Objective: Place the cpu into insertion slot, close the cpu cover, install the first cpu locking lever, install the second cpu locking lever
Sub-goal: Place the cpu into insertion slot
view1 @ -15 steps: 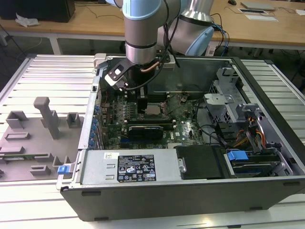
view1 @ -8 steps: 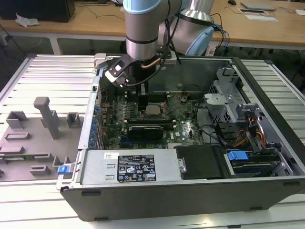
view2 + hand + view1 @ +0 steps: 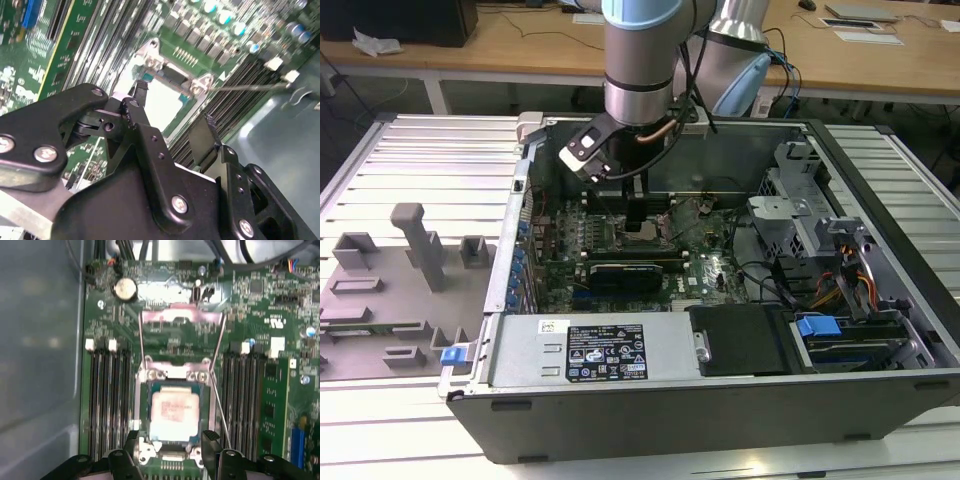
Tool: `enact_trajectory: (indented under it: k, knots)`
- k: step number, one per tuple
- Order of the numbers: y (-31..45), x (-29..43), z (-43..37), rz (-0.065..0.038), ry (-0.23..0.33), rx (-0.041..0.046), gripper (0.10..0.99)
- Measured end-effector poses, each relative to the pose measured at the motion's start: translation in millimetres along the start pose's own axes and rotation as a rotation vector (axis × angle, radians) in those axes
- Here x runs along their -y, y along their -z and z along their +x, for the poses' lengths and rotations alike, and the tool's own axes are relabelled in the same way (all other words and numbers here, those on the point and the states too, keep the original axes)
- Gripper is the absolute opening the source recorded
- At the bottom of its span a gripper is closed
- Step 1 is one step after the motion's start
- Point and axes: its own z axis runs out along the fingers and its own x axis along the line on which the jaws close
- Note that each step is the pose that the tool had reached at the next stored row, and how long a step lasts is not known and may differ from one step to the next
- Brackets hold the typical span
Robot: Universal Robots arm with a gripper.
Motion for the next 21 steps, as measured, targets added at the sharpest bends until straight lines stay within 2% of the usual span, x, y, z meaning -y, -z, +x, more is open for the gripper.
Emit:
enact_trajectory:
  k: [2, 8, 9, 10, 12, 13, 14, 16, 17, 18, 21]
  knots:
    - [0.0, -4.4, -0.2, 0.0, 0.0, 0.0001, 0.608]
    - [-0.1, -4.6, -0.2, 0.0, -0.001, 0.0, 0.592]
    - [-0.1, -4.6, -0.2, 0.0, -0.001, 0.0, 0.525]
    - [-0.1, -4.6, -0.2, 0.0, -0.001, 0.0, 0.525]
    - [-0.1, -4.6, -0.2, 0.0, -0.001, 0.0, 0.404]
    - [-0.1, -4.6, -0.2, 0.0, -0.001, 0.0001, 0.282]
    - [-0.1, -4.6, -0.2, 0.0, -0.001, 0.0, 0.282]
    - [-0.1, -4.6, -0.2, 0.0, -0.001, 0.0, 0.161]
    - [-0.1, -4.6, -0.2, 0.0, -0.001, 0.0, 0.161]
    - [-0.1, -4.6, -0.2, 0.0, -0.001, 0.0001, 0.106]
    - [-0.1, -4.6, -0.2, 0.0, -0.001, 0.0001, 0.106]
